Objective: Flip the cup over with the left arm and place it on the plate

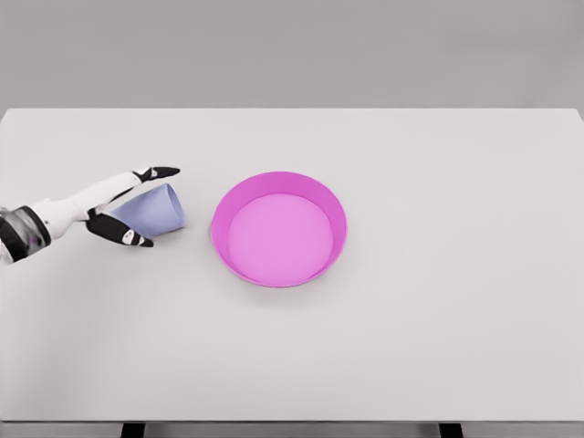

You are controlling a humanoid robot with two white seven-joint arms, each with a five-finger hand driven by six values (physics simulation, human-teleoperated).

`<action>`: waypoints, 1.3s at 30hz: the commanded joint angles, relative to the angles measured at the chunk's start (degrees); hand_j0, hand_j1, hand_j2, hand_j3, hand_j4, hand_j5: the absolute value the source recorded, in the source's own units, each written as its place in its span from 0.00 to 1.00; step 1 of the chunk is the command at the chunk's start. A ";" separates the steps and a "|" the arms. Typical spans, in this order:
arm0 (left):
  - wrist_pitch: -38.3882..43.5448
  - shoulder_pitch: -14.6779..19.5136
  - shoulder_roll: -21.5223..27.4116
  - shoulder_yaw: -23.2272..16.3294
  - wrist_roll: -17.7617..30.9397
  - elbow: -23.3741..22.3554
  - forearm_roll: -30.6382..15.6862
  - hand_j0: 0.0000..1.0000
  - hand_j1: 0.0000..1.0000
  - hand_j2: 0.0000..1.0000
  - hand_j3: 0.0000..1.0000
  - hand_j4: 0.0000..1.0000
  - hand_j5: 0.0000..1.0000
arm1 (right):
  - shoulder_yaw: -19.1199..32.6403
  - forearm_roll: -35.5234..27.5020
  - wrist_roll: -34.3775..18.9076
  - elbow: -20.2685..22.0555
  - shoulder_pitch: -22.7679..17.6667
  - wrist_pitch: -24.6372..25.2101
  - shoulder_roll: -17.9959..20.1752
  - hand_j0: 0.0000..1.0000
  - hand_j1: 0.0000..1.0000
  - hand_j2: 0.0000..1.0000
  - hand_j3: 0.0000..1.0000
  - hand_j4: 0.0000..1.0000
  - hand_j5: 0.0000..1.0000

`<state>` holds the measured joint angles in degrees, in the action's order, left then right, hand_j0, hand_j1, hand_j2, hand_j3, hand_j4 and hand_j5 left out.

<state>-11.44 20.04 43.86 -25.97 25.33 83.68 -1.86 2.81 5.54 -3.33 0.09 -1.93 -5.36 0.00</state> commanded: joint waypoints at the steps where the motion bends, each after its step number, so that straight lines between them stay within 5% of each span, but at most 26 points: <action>1: 0.28 0.00 -0.35 -0.14 -0.02 -0.19 1.25 1.00 1.00 1.00 1.00 1.00 1.00 | 0.00 0.00 -0.01 0.00 0.00 0.00 0.00 1.00 1.00 1.00 1.00 1.00 1.00; 14: 1.95 0.70 -1.32 -0.05 -0.11 -0.28 2.04 0.99 0.99 0.99 0.99 0.99 0.99 | 0.00 0.00 -0.01 0.00 0.00 0.00 0.00 1.00 1.00 1.00 1.00 1.00 1.00; 23: 2.65 1.06 -2.11 -0.05 -0.11 -0.19 1.95 0.87 0.87 0.87 0.87 0.87 0.87 | 0.00 0.00 -0.01 0.00 0.00 0.00 0.00 1.00 1.00 1.00 1.00 1.00 1.00; 39: 5.99 1.14 -3.60 -0.75 -0.11 -0.19 1.86 0.87 0.87 0.87 0.87 0.87 0.87 | 0.00 0.00 -0.01 0.00 0.00 0.00 0.00 1.00 1.00 1.00 1.00 1.00 1.00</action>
<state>-5.81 21.18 40.41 -26.63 25.24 83.41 0.23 2.81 5.54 -3.33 0.09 -1.93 -5.36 0.00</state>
